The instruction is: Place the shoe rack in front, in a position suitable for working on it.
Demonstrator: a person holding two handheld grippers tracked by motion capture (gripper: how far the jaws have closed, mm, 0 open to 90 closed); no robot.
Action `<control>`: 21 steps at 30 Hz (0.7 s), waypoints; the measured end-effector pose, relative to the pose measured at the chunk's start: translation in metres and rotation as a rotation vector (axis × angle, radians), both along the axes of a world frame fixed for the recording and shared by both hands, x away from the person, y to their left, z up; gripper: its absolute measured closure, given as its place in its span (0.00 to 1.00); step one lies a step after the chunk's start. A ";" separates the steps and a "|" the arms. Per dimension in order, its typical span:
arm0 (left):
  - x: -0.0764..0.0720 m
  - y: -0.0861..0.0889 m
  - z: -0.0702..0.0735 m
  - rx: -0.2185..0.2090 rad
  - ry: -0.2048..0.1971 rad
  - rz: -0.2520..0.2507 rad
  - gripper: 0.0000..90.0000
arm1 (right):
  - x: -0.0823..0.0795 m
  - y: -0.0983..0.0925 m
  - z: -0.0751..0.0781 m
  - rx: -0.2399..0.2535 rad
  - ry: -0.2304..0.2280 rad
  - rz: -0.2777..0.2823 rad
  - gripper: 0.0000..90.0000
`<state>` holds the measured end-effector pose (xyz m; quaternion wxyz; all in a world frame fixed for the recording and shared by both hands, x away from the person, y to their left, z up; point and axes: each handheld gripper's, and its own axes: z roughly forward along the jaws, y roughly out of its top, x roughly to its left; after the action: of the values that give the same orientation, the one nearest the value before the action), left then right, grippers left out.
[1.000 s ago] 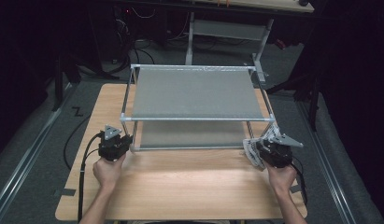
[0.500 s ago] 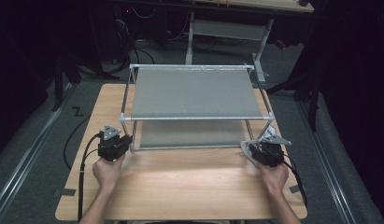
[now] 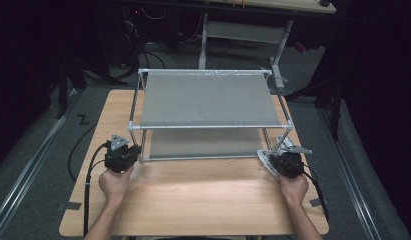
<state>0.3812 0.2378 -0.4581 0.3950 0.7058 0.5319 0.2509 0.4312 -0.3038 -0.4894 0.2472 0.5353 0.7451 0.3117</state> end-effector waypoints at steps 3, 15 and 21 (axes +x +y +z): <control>0.000 0.000 0.000 -0.003 -0.001 -0.001 0.89 | -0.002 -0.002 0.003 -0.032 0.002 0.023 0.91; 0.000 0.001 0.000 -0.004 0.002 -0.009 0.89 | -0.011 -0.008 0.038 -0.024 -0.098 0.059 0.94; 0.000 0.001 0.001 0.002 0.005 -0.020 0.89 | -0.012 -0.013 0.067 0.016 -0.165 0.066 0.94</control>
<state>0.3813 0.2393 -0.4575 0.3954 0.7120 0.5257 0.2457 0.4188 -0.3163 -0.4221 0.2932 0.4850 0.7368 0.3688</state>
